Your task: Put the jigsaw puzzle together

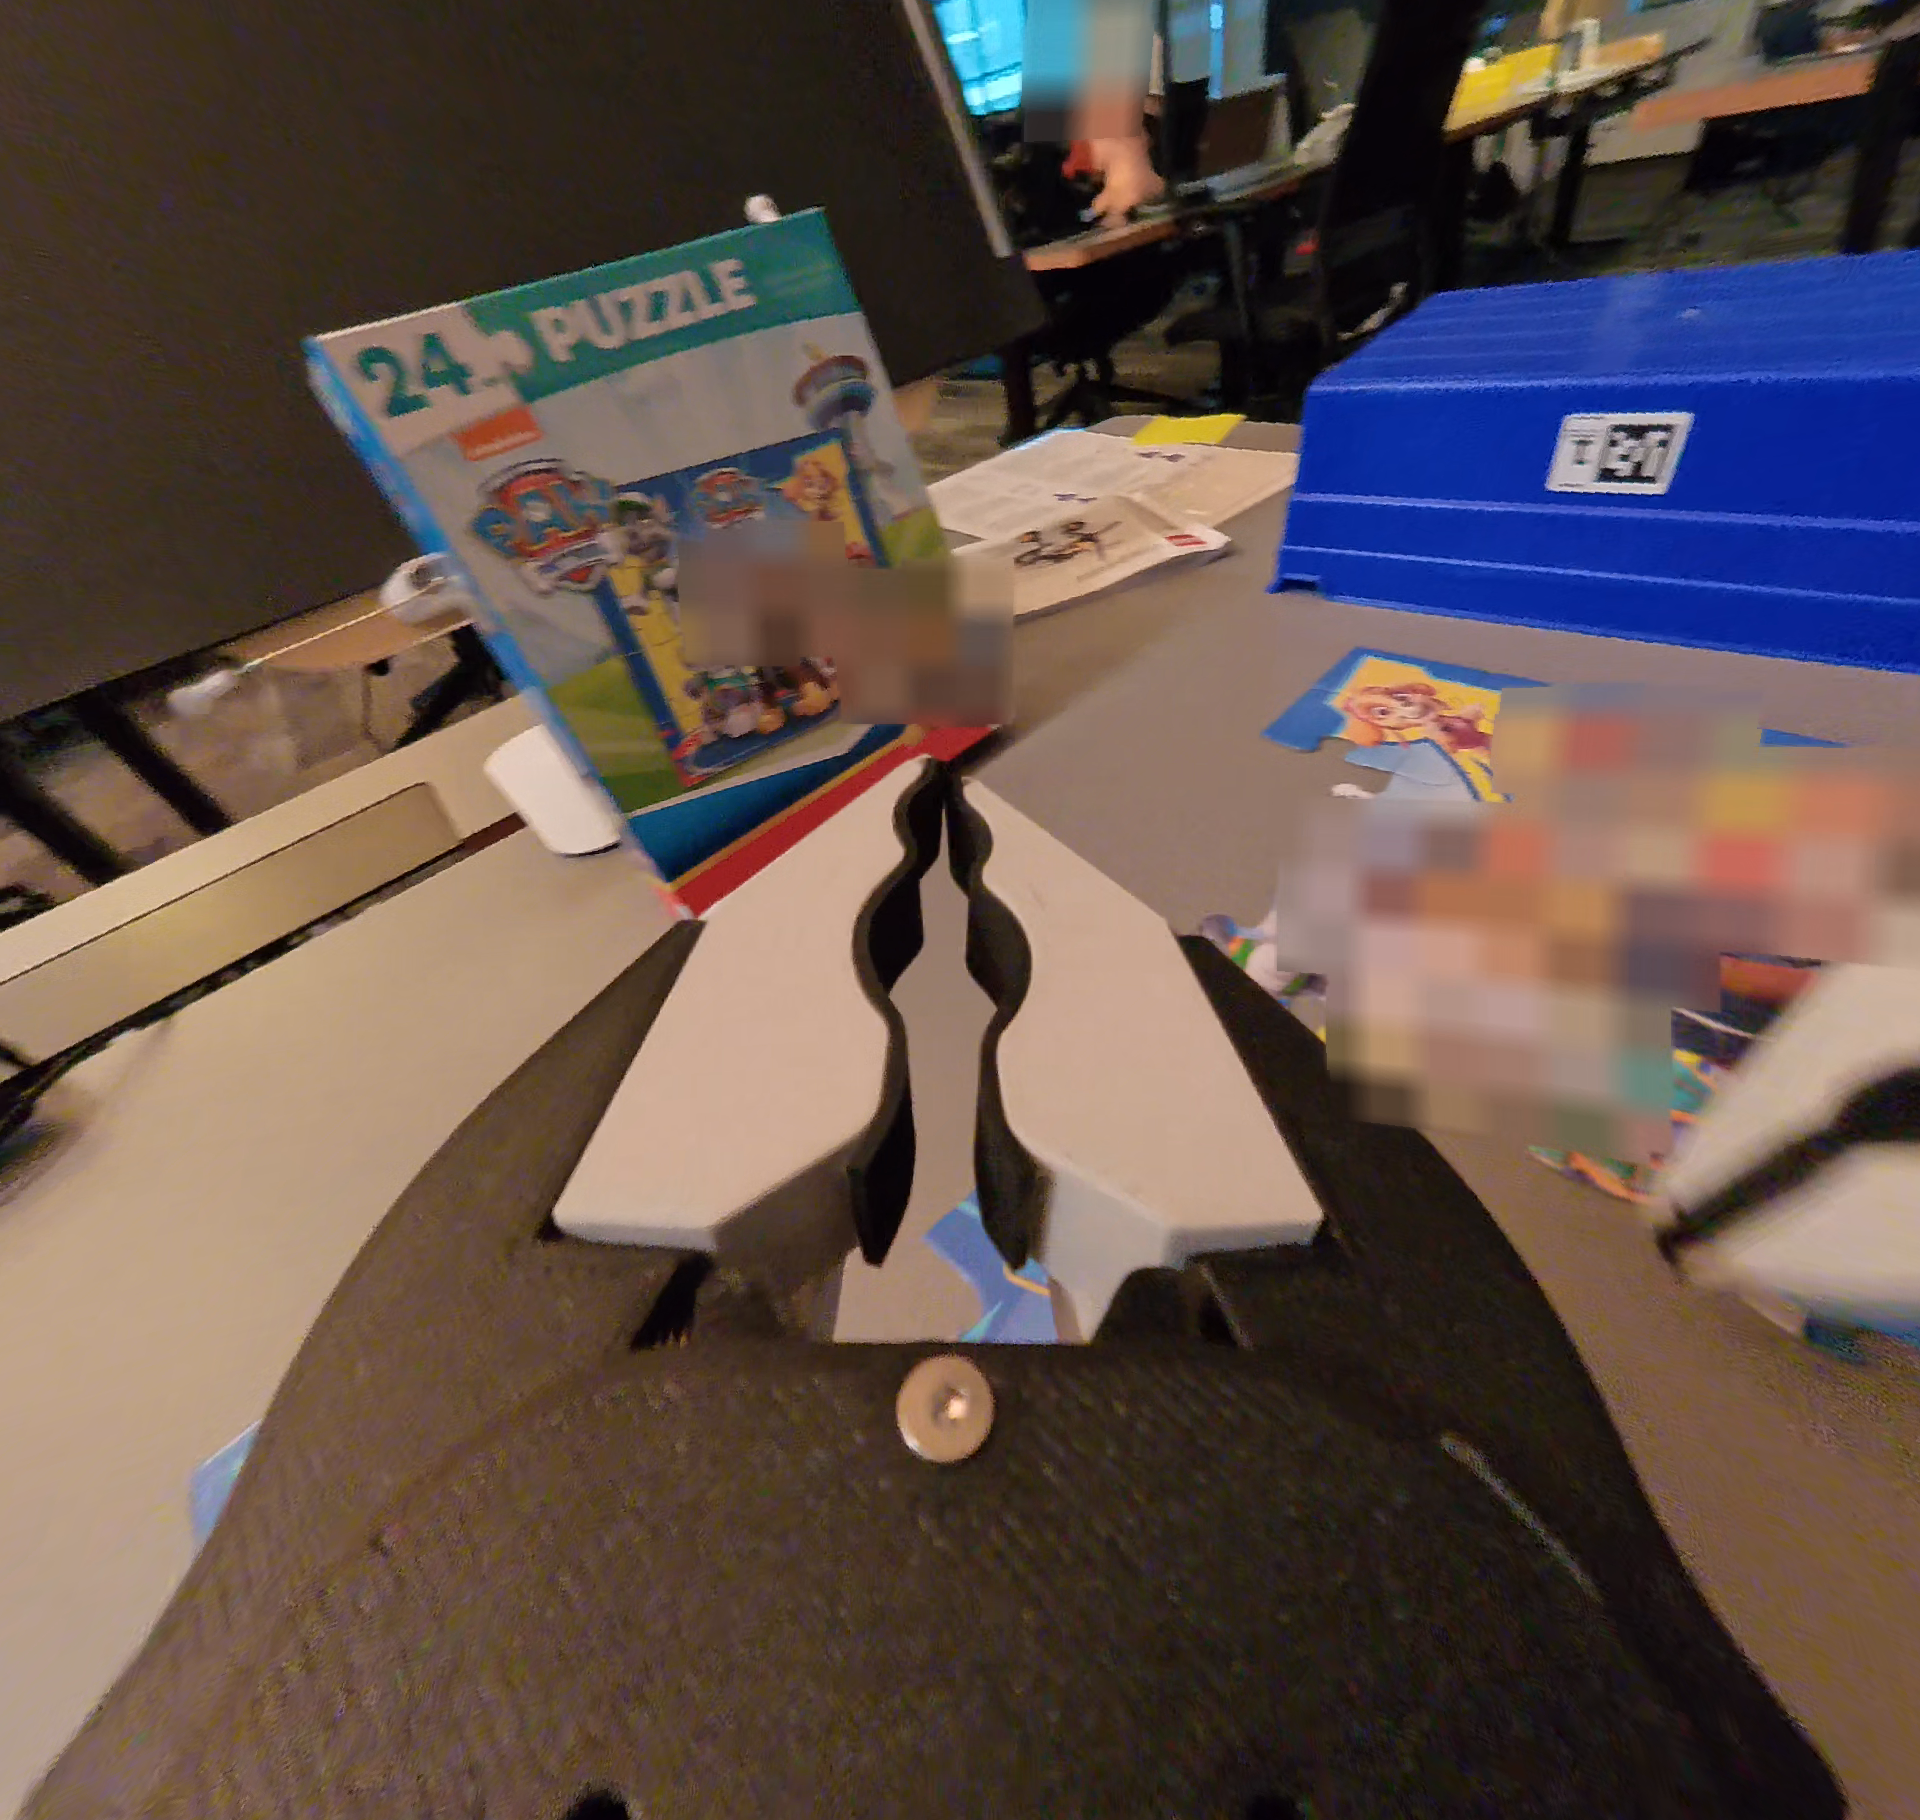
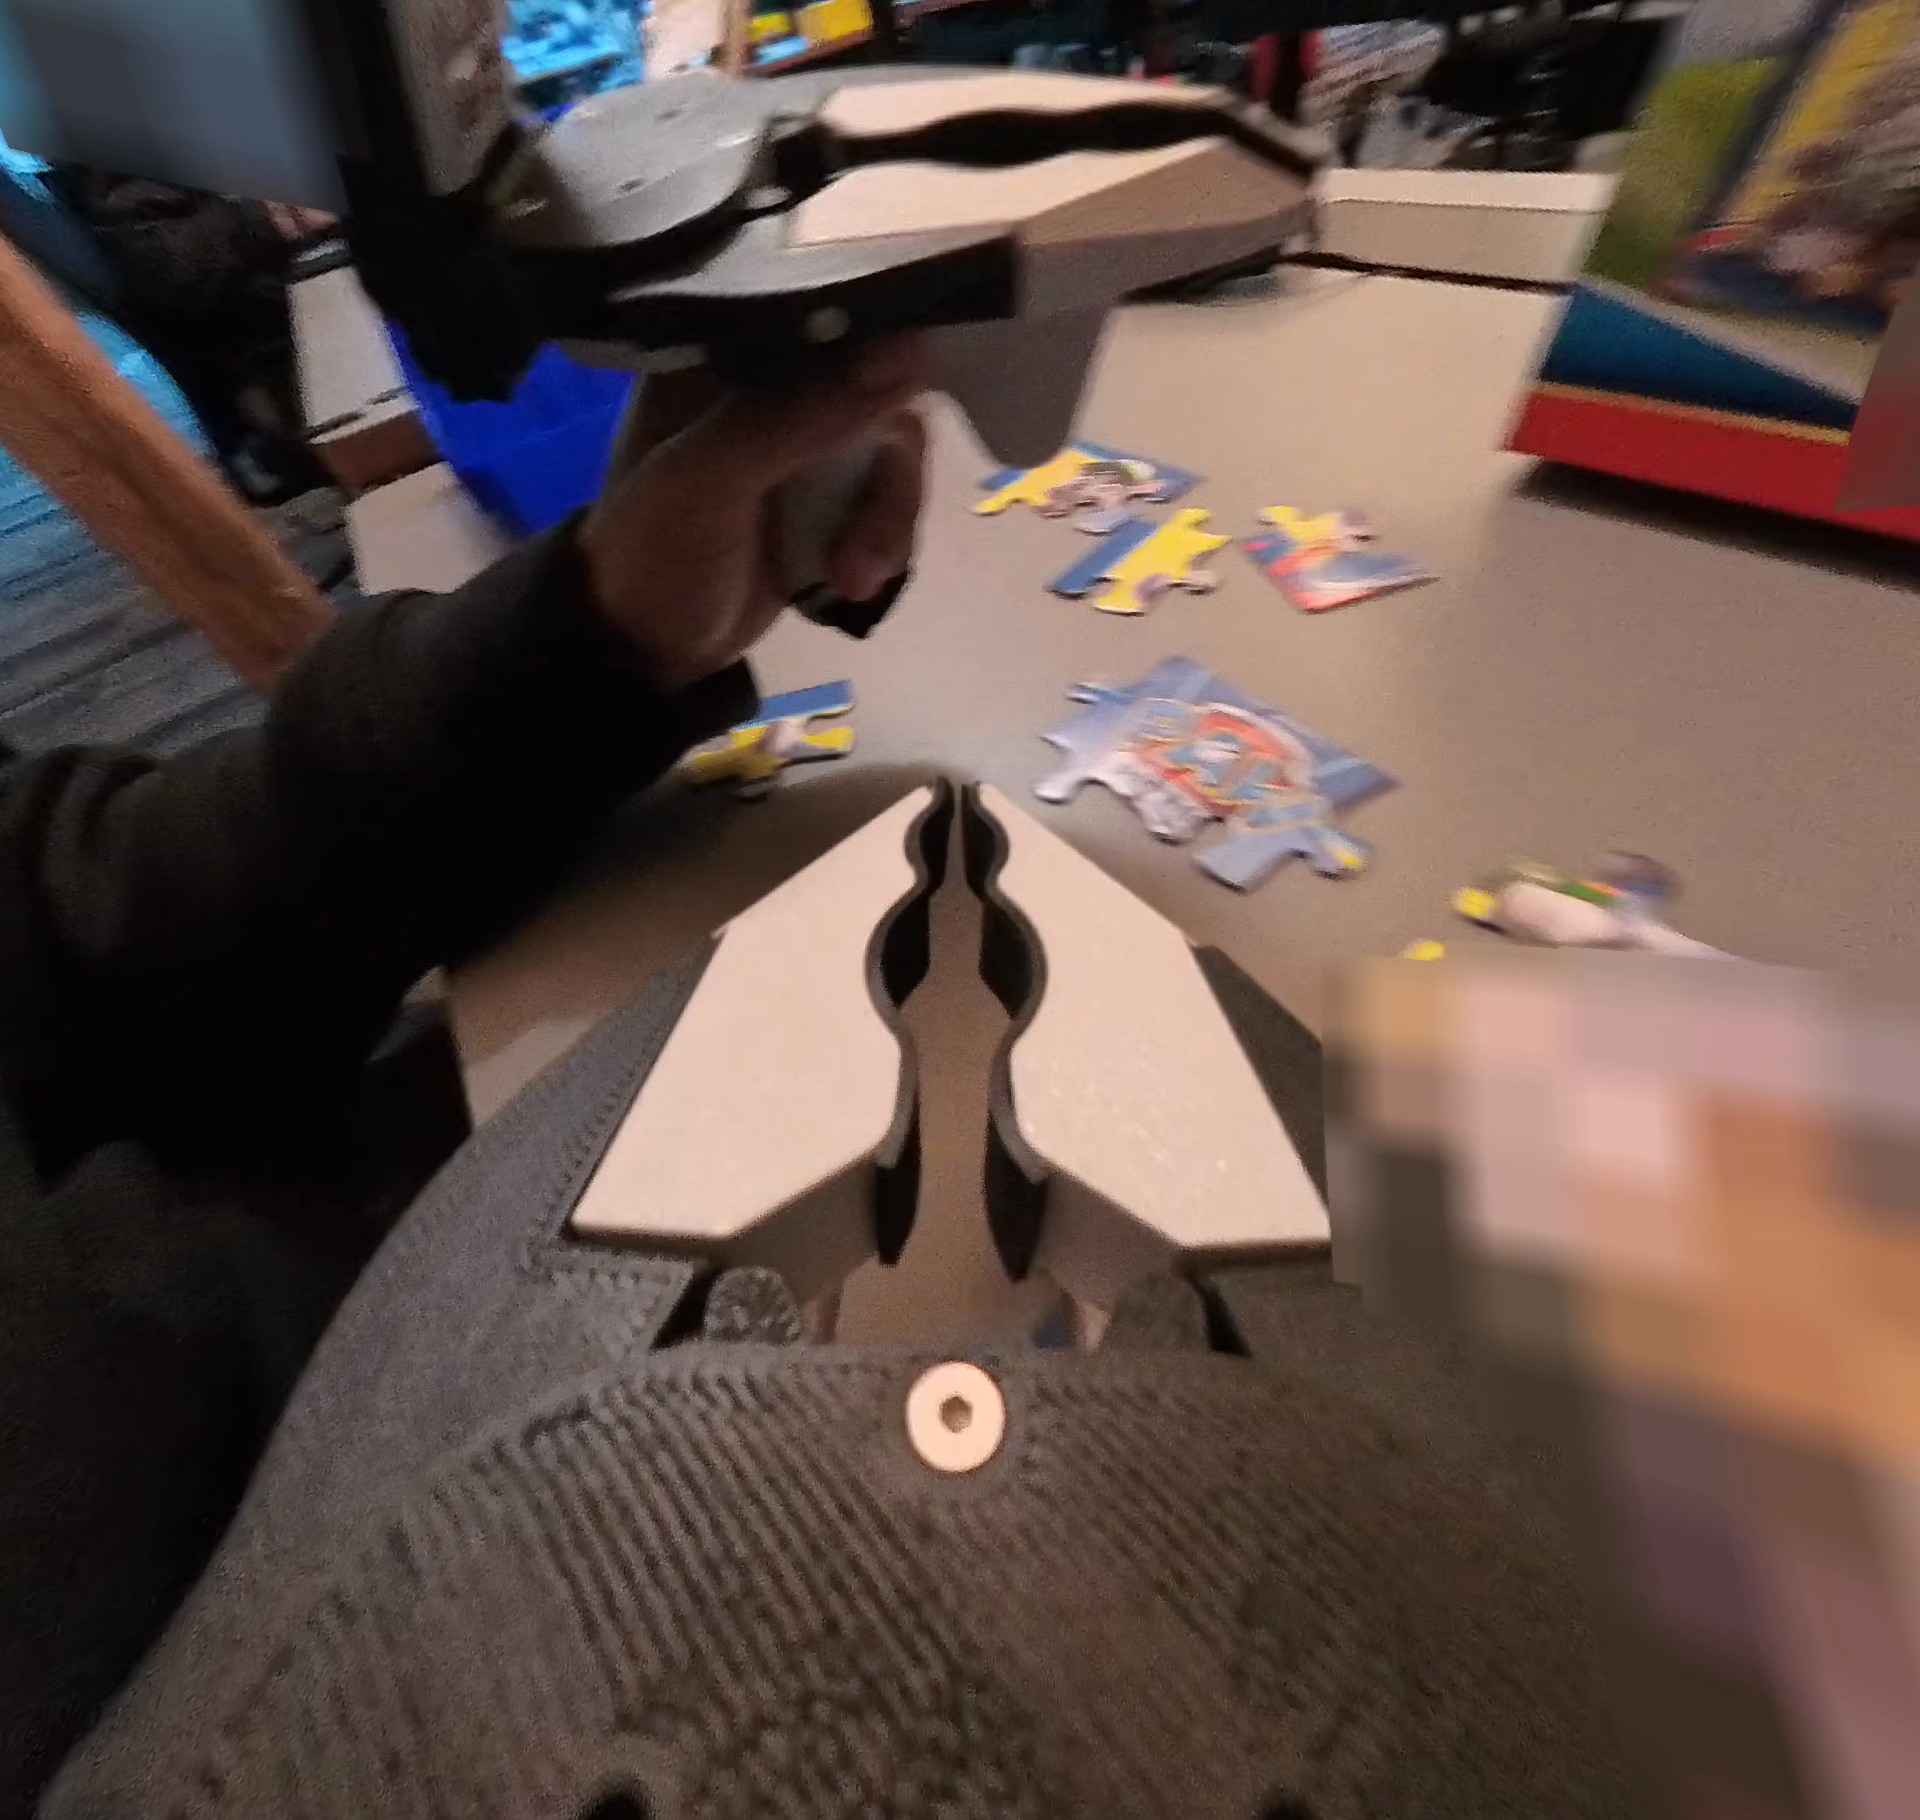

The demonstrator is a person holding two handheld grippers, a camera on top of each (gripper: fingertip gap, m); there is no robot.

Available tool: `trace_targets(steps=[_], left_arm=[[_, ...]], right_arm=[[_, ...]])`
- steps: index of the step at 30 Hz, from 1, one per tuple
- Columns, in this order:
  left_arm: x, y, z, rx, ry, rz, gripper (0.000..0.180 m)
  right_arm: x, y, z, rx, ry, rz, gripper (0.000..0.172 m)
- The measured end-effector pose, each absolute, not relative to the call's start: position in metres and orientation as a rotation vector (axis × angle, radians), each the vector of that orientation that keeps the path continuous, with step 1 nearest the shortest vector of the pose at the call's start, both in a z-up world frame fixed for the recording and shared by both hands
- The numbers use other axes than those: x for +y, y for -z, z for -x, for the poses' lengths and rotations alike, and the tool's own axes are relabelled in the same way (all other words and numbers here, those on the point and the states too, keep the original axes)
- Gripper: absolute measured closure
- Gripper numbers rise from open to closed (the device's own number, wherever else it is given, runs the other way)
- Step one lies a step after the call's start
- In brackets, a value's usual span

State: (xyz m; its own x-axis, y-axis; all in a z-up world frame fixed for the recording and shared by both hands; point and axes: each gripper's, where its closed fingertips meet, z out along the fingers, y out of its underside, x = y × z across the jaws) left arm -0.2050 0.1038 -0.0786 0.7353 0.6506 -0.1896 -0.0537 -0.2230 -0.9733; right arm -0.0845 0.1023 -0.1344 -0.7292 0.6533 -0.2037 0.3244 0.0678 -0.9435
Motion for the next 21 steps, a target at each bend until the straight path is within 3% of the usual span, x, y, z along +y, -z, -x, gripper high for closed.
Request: trace_targets(steps=[10,15,21], left_arm=[[0.051,0.085,0.219,-0.664,-0.714,1.662,0.180],[0.071,0.112,0.208,-0.625,-0.489,1.784,0.149],[0.084,0.136,0.201,-0.616,-0.409,1.902,0.143]], right_arm=[[0.076,0.164,0.079,-2.273,-1.478,0.900,0.158],[0.075,0.166,0.078,-2.296,-1.472,0.893,0.159],[0.072,0.168,0.076,-2.315,-1.455,0.870,0.160]])
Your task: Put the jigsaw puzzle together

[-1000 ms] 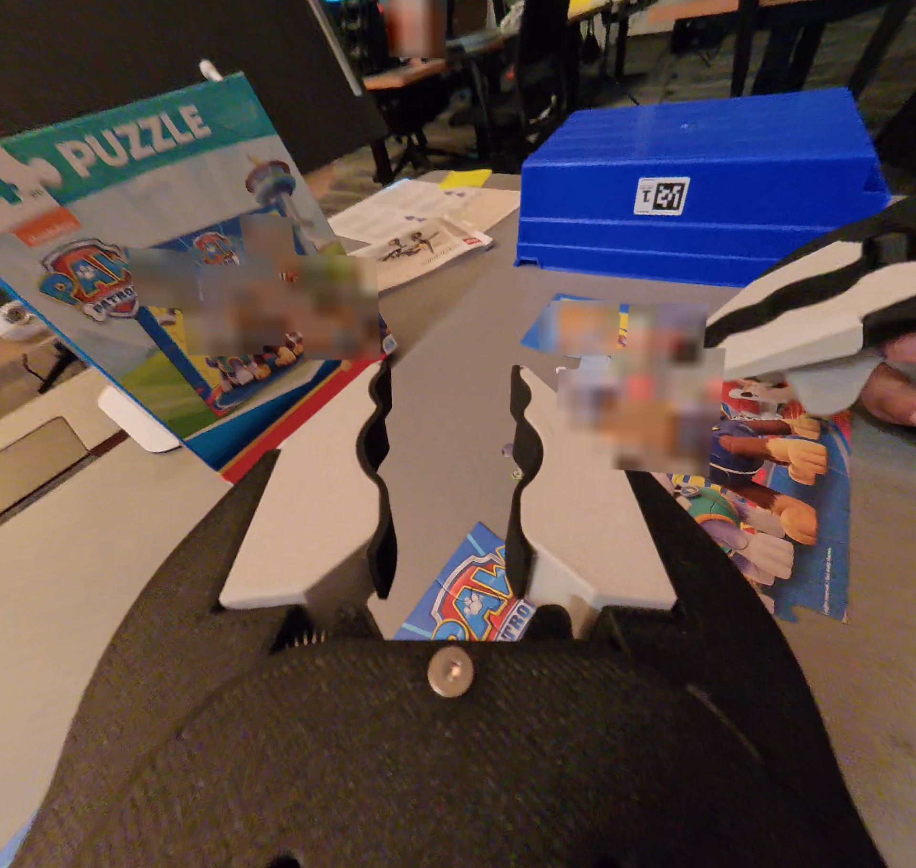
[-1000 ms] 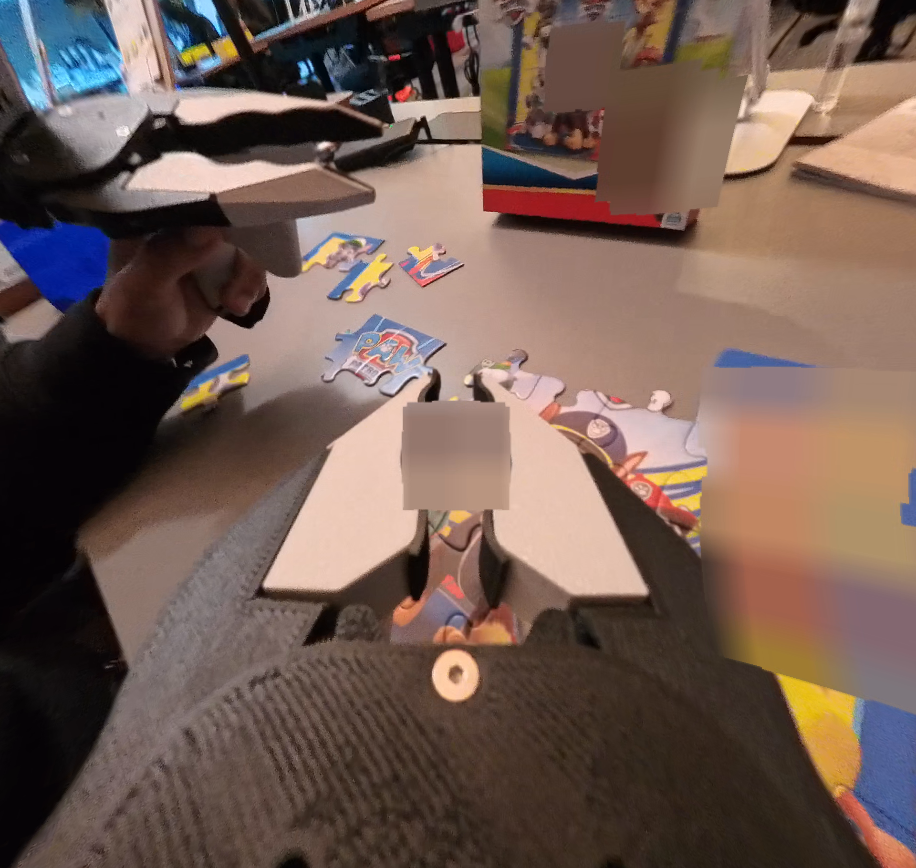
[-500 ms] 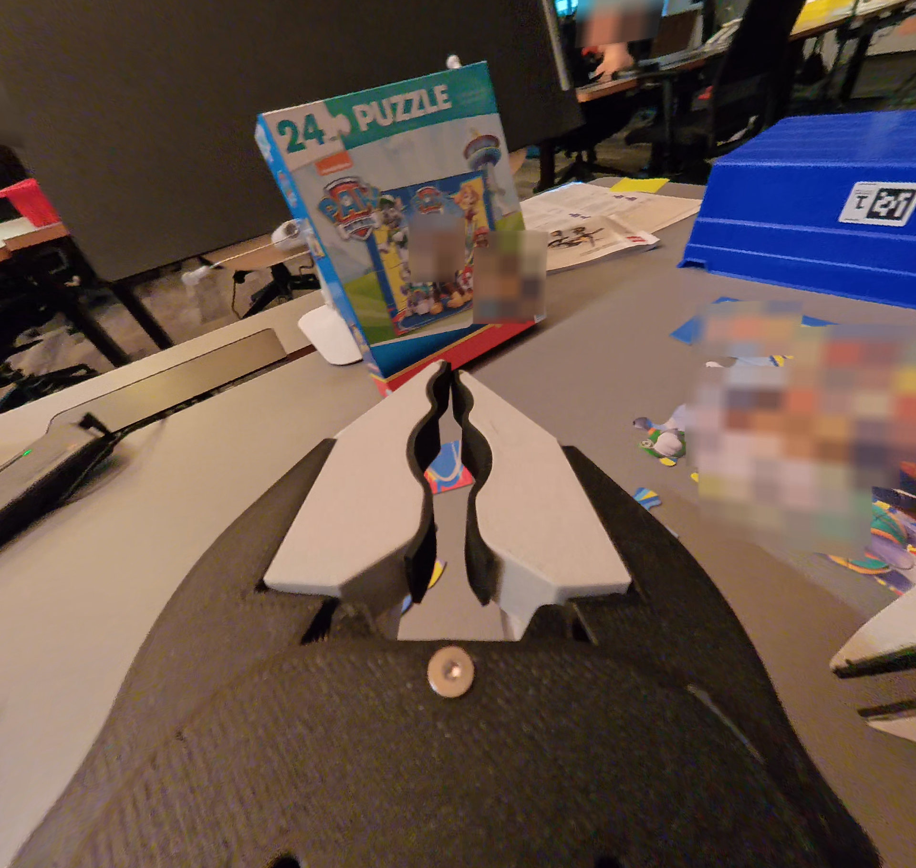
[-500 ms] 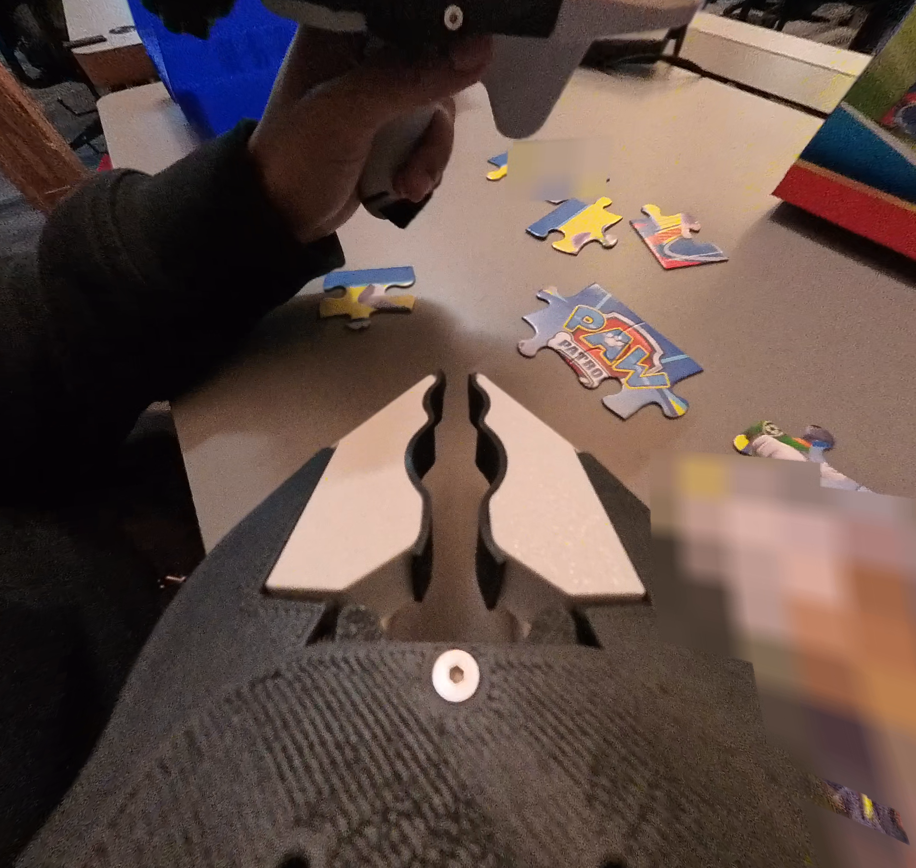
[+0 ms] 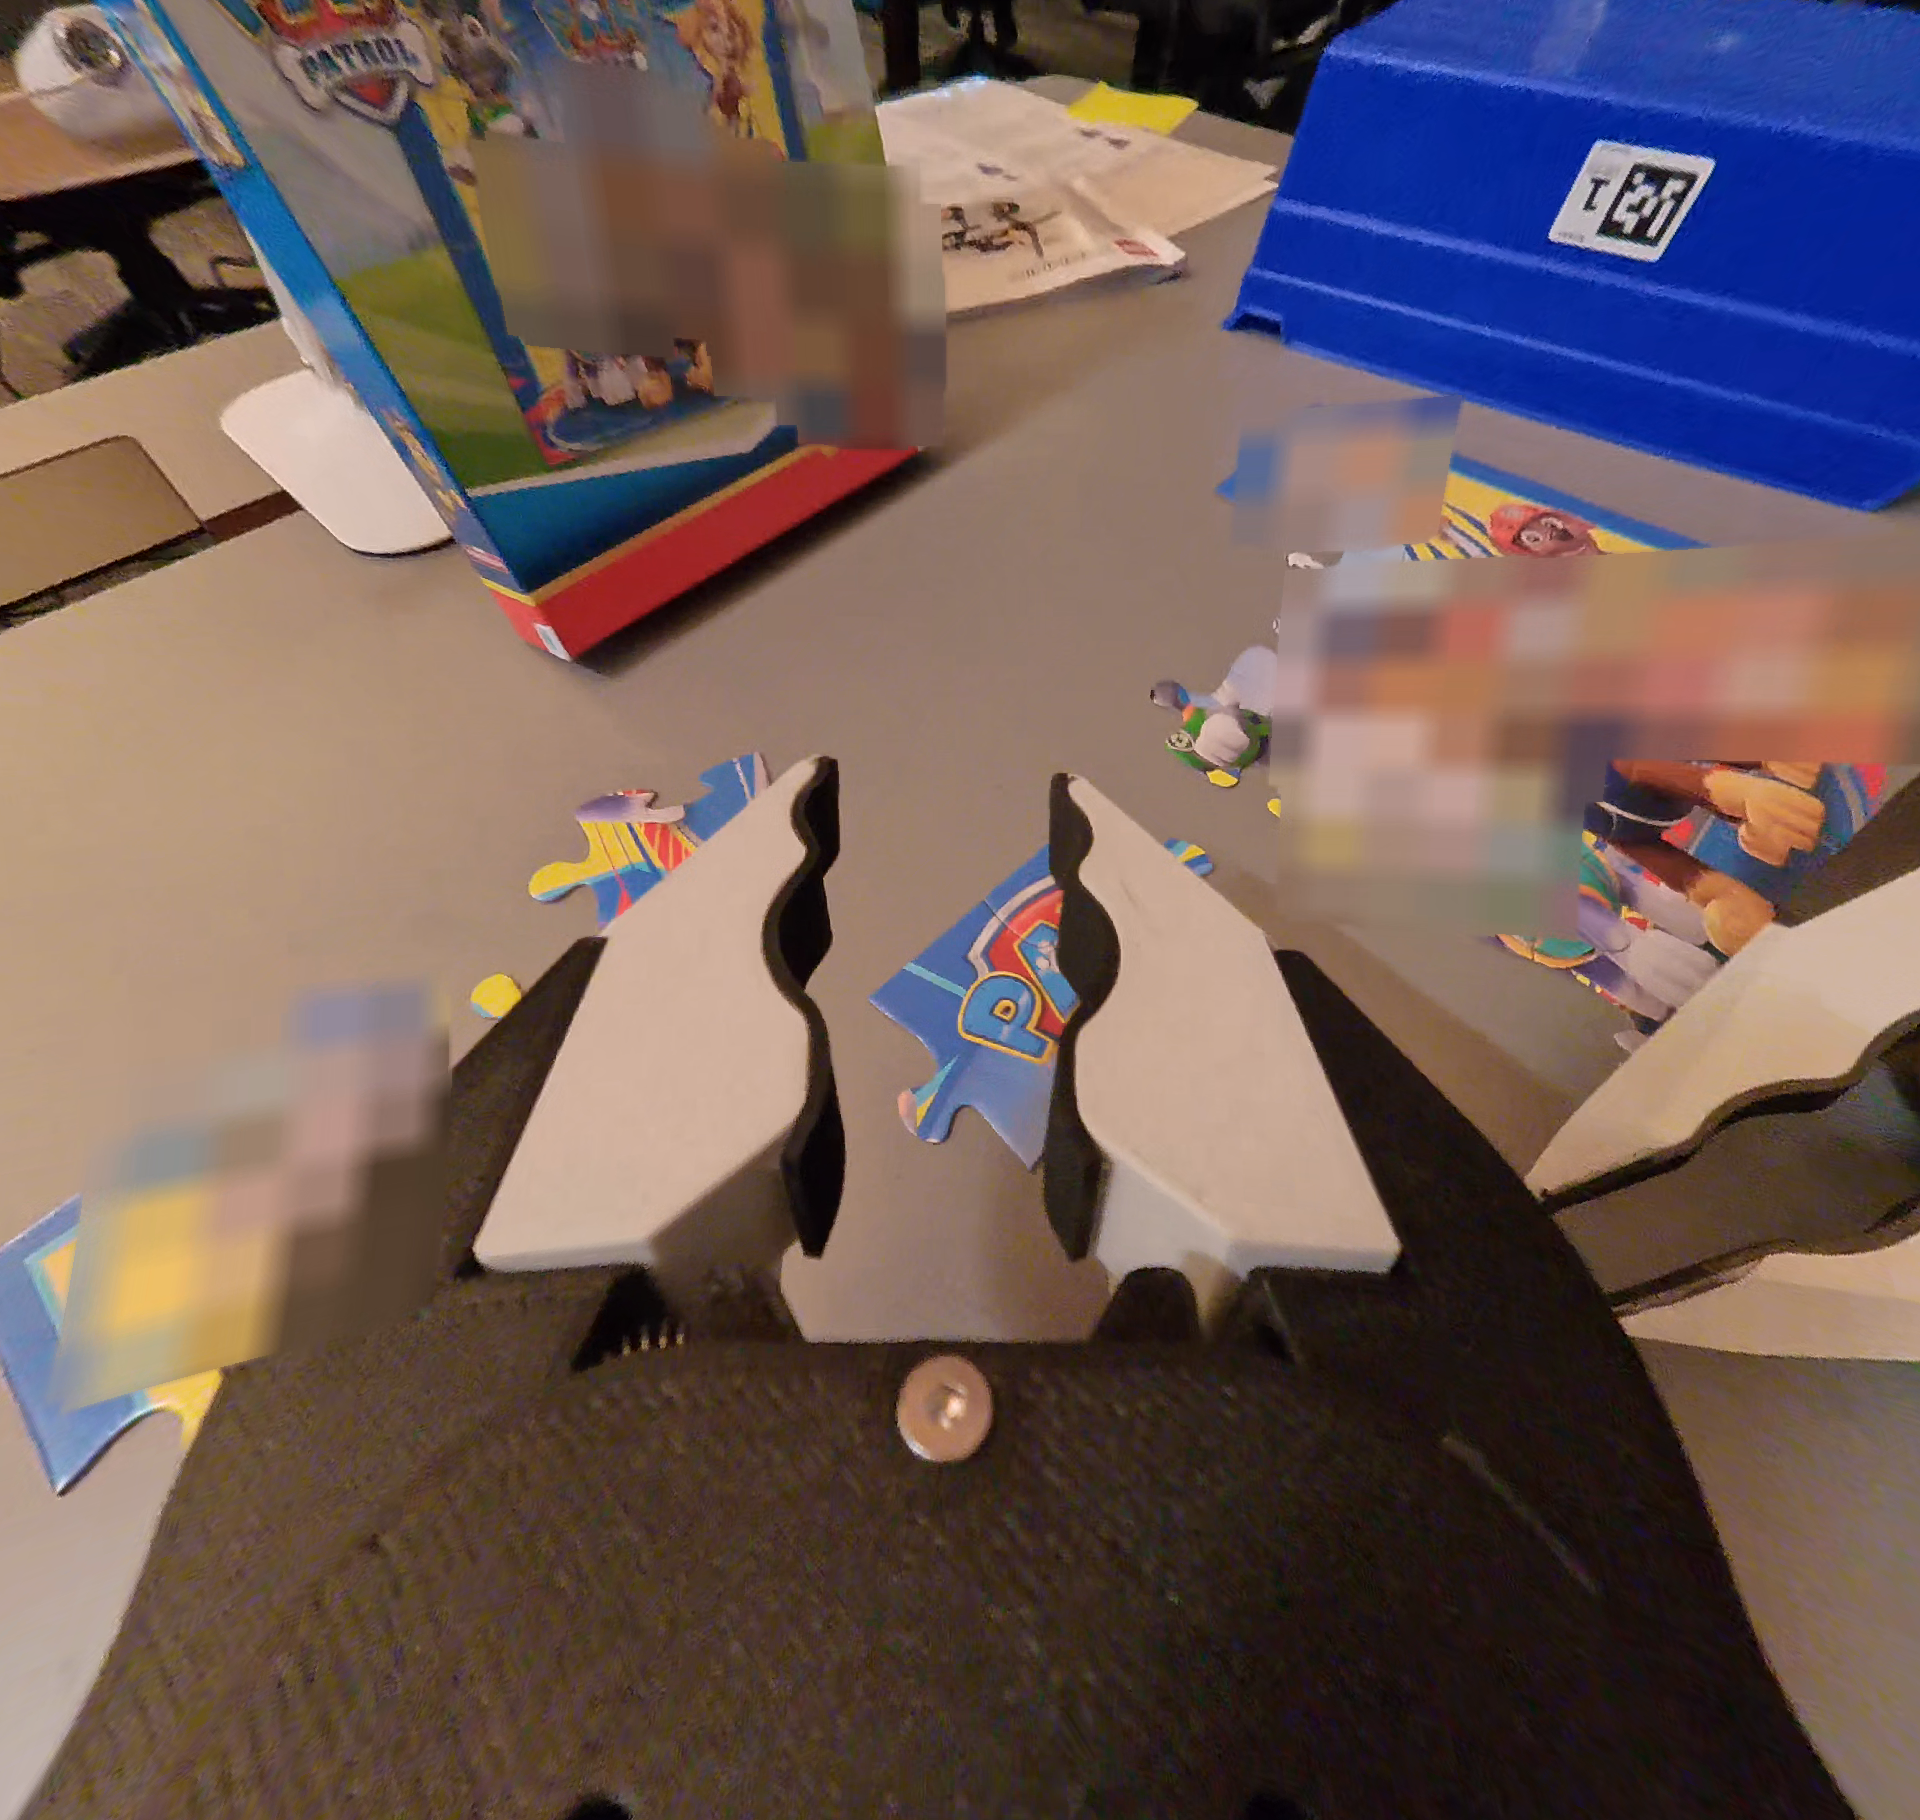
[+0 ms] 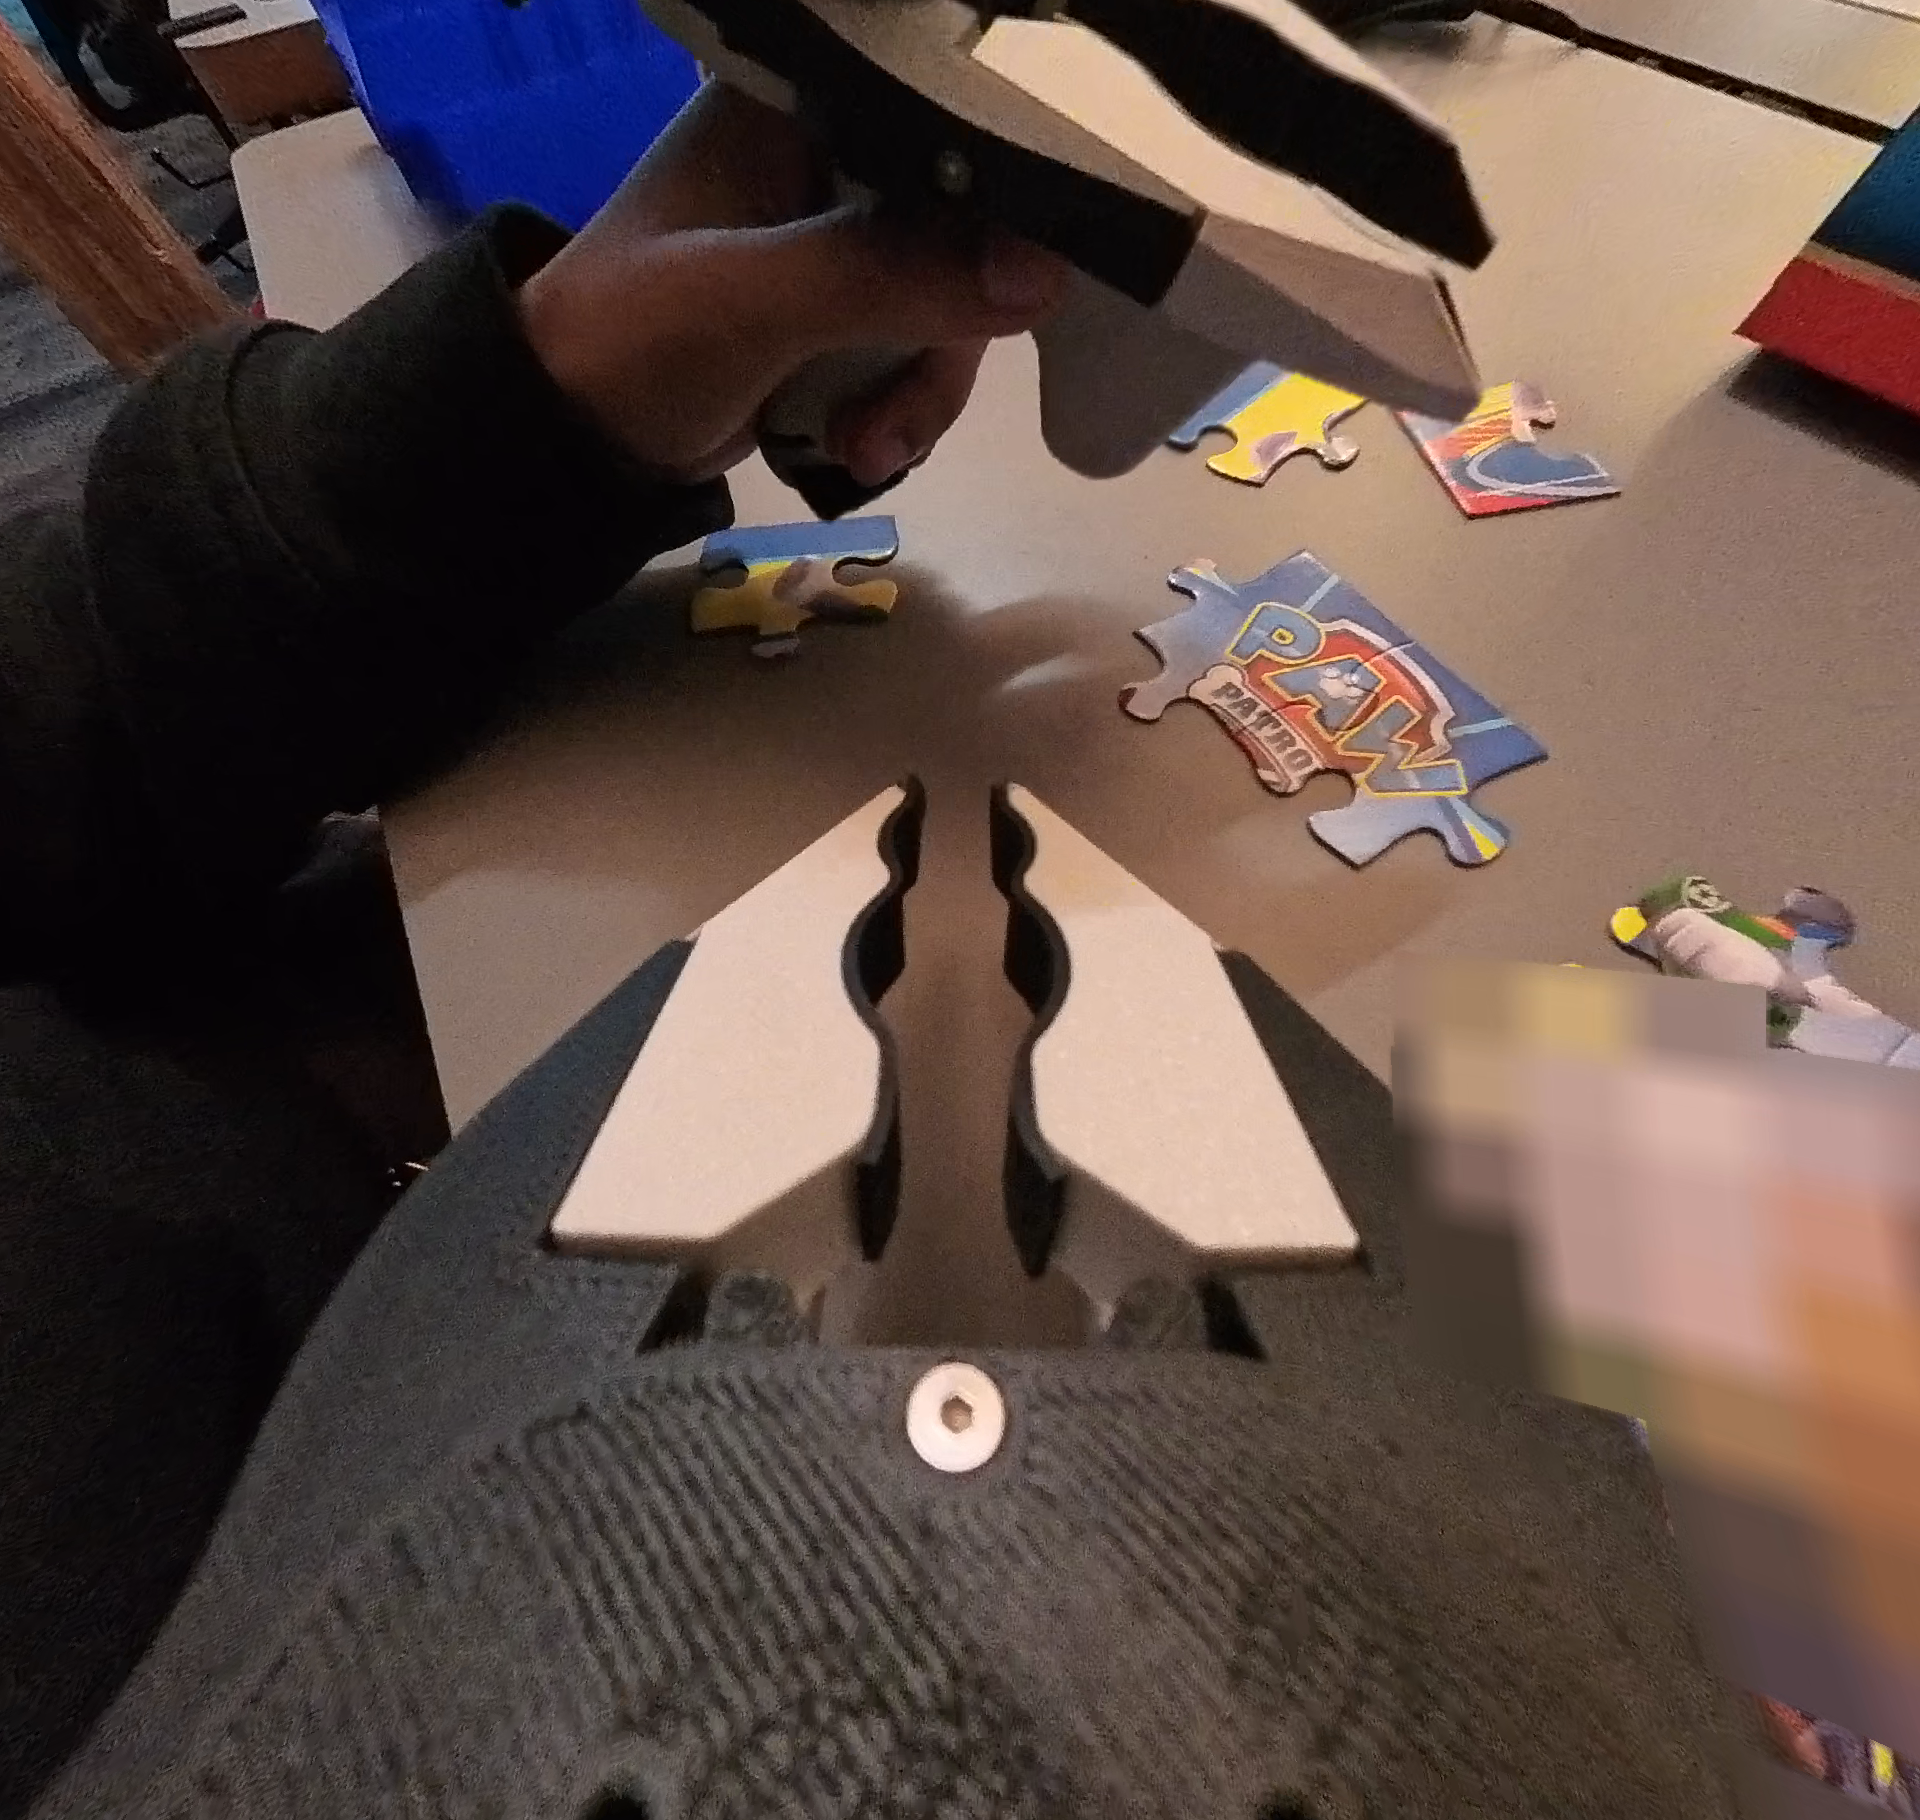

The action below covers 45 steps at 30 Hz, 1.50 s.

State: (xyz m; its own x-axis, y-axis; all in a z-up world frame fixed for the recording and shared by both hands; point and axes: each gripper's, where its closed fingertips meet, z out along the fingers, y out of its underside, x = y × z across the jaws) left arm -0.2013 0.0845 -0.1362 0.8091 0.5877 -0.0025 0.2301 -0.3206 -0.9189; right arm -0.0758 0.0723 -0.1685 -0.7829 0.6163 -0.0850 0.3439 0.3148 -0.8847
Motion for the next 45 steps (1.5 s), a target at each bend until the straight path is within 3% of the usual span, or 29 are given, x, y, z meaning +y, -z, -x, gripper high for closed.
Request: trace_targets(steps=[7,14,20,30,35,38,41,45], left_arm=[[0.095,0.170,0.186,-0.578,-0.234,2.063,0.140],[0.115,0.177,0.173,-0.404,-0.092,2.201,0.111],[0.111,0.194,0.177,-0.188,-0.027,2.424,0.097],[0.108,0.208,0.179,0.040,0.010,2.584,0.099],[0.105,0.209,0.173,0.069,0.030,2.589,0.131],[0.104,0.210,0.170,0.057,0.038,2.580,0.138],[0.102,0.208,0.173,0.044,-0.006,2.566,0.133],[0.102,0.206,0.181,-0.046,0.000,2.544,0.112]], right_arm=[[0.071,0.170,0.074,-2.343,-1.473,0.869,0.164],[0.069,0.168,0.071,-2.355,-1.507,0.854,0.169],[0.070,0.164,0.070,-2.343,-1.545,0.849,0.170],[0.079,0.141,0.068,-2.222,-1.759,0.859,0.170],[0.076,0.144,0.068,-2.239,-1.721,0.843,0.169],[0.075,0.145,0.067,-2.245,-1.704,0.835,0.169],[0.076,0.144,0.067,-2.243,-1.716,0.841,0.169],[0.076,0.144,0.068,-2.242,-1.726,0.853,0.169]])
